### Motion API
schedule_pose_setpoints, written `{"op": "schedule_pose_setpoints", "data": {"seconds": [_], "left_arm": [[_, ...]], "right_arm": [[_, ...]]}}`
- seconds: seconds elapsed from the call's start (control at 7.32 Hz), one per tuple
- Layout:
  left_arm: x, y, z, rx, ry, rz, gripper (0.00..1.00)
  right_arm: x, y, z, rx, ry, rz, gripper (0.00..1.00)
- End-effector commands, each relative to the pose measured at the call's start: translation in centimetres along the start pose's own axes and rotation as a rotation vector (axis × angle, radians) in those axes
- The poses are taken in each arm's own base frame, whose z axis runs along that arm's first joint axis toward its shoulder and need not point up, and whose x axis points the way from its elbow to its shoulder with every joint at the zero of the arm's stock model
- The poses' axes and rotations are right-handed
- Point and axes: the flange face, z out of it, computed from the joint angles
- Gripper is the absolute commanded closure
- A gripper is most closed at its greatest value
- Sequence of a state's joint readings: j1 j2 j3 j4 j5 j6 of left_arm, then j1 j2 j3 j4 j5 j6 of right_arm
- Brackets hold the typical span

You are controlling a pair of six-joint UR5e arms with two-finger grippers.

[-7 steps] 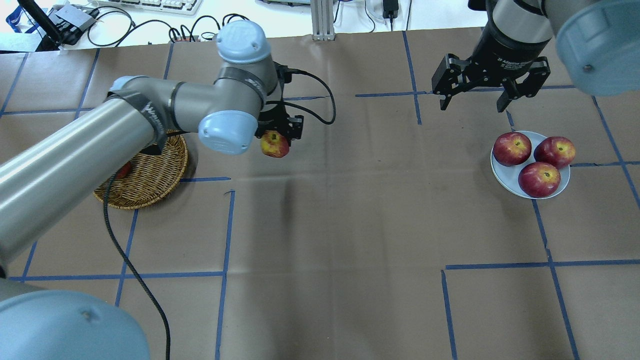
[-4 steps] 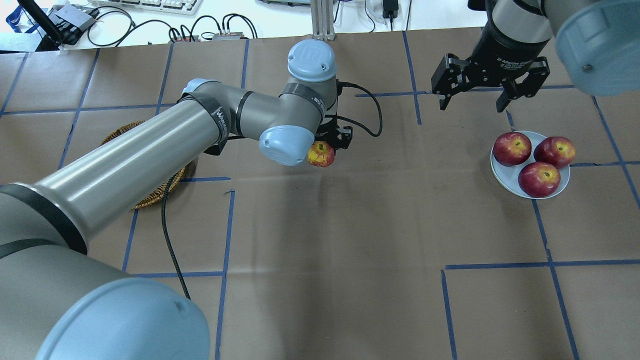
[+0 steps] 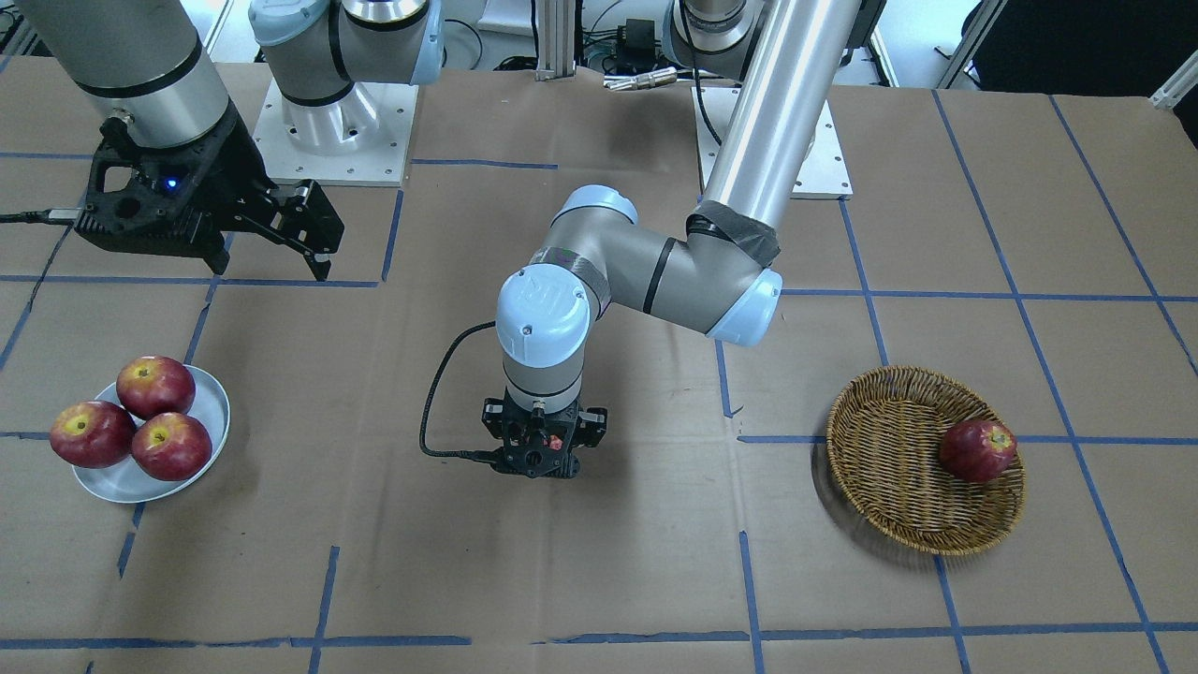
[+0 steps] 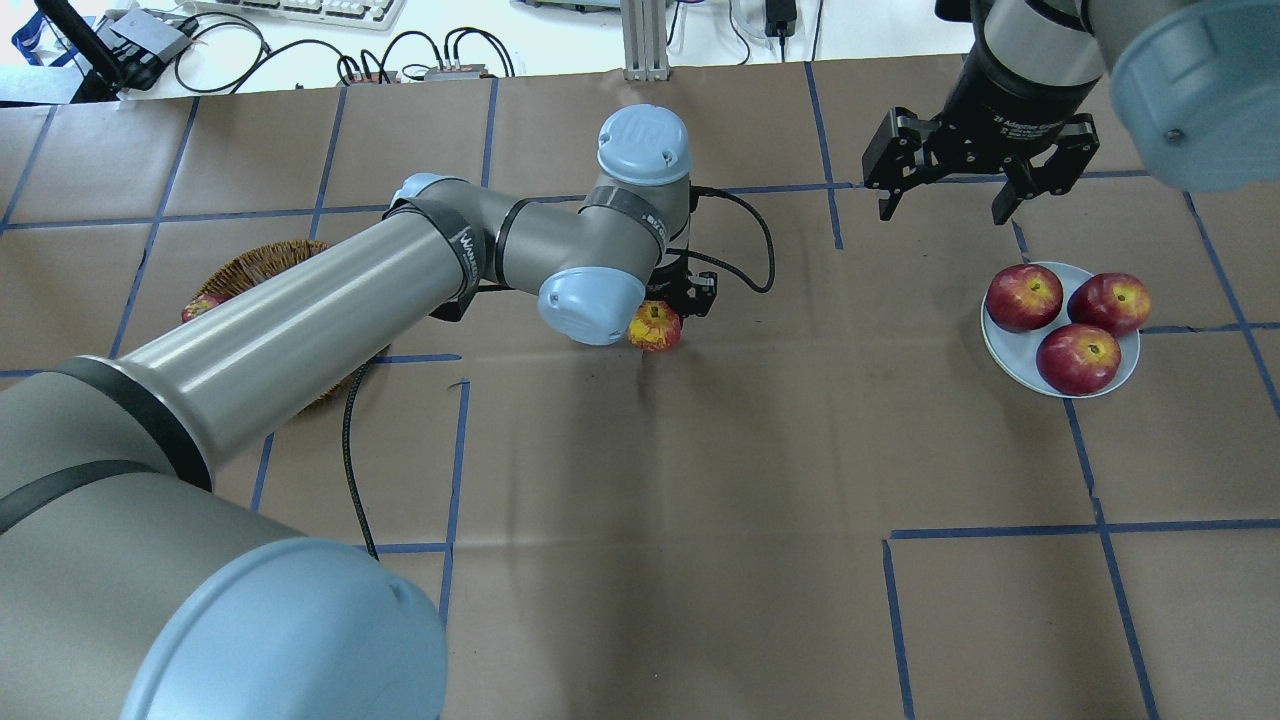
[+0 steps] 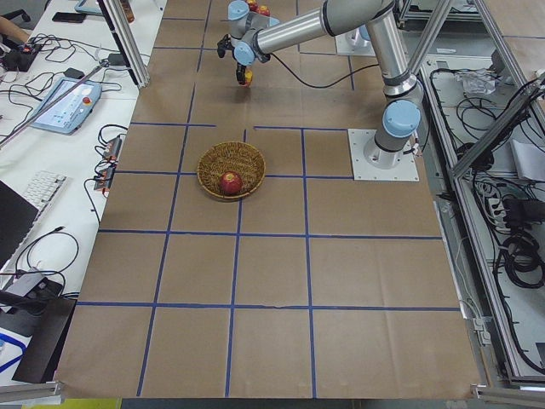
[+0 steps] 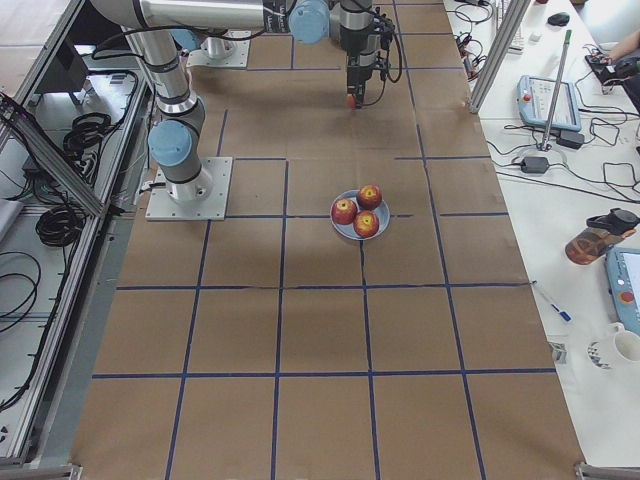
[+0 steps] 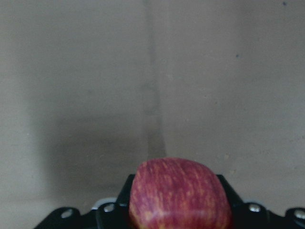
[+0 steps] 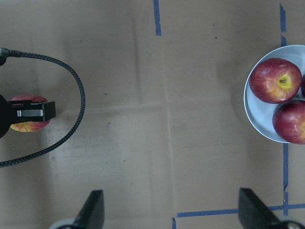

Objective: Transfer apple from basket to plate
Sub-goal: 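Carry the apple with the left gripper toward the table center, then lower the apple onto the table and open the left gripper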

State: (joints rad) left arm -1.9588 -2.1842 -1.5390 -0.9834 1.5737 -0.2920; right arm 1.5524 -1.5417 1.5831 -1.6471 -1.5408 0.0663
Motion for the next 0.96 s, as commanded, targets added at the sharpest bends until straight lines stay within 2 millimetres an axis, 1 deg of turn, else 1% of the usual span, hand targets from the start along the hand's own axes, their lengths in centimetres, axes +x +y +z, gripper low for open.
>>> {"op": "schedule_pose_setpoints", "data": {"seconds": [0.0,0.55,0.68,0.82], "left_arm": [[-0.02,0.12,0.50,-0.009,-0.001,-0.001,0.45],[0.14,0.21,0.68,-0.021,0.024,-0.003,0.44],[0.11,0.24,0.83,-0.022,0.022,-0.003,0.37],[0.16,0.08,1.15,-0.025,0.021,0.002,0.25]], "right_arm": [[-0.01,0.01,0.01,-0.001,-0.001,0.000,0.00],[0.01,0.01,0.01,-0.001,0.001,-0.002,0.00],[0.02,0.01,0.01,-0.001,0.002,-0.002,0.00],[-0.01,-0.01,0.00,0.000,-0.001,-0.002,0.00]]}}
